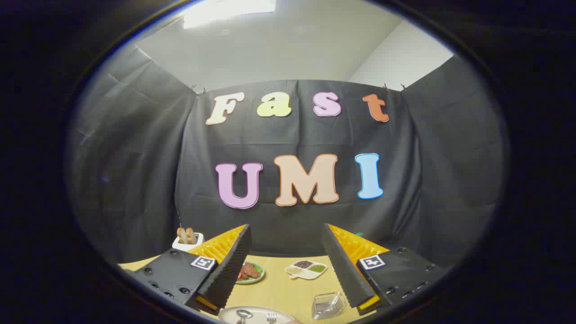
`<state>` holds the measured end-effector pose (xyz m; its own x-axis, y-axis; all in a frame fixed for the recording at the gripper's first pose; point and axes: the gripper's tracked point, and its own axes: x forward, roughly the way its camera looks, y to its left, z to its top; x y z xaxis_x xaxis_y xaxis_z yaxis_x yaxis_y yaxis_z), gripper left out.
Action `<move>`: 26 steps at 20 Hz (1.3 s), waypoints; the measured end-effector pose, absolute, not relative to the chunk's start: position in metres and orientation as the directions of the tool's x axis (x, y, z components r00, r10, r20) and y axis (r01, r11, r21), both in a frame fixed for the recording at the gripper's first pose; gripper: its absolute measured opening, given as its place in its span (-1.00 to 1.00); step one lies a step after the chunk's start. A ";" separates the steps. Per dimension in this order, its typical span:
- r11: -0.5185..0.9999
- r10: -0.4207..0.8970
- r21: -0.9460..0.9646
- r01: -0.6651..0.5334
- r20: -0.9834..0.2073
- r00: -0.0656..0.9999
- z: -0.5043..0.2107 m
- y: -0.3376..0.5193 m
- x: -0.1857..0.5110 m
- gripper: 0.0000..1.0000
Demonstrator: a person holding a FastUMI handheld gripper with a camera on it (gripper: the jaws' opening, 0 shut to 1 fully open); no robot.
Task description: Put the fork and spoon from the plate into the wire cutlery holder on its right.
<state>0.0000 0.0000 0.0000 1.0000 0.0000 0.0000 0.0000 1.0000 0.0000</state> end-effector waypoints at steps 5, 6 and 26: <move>1.000 0.010 -0.012 -0.010 -0.002 1.000 0.001 0.003 0.003 0.99; 1.000 0.013 -0.013 -0.013 -0.005 1.000 0.001 0.003 0.003 0.99; 0.999 0.037 -0.007 -0.037 -0.001 0.999 -0.001 0.012 0.010 0.99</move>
<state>0.0103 0.0118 -0.0006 0.9993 0.0369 -0.0006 -0.0369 0.9993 -0.0071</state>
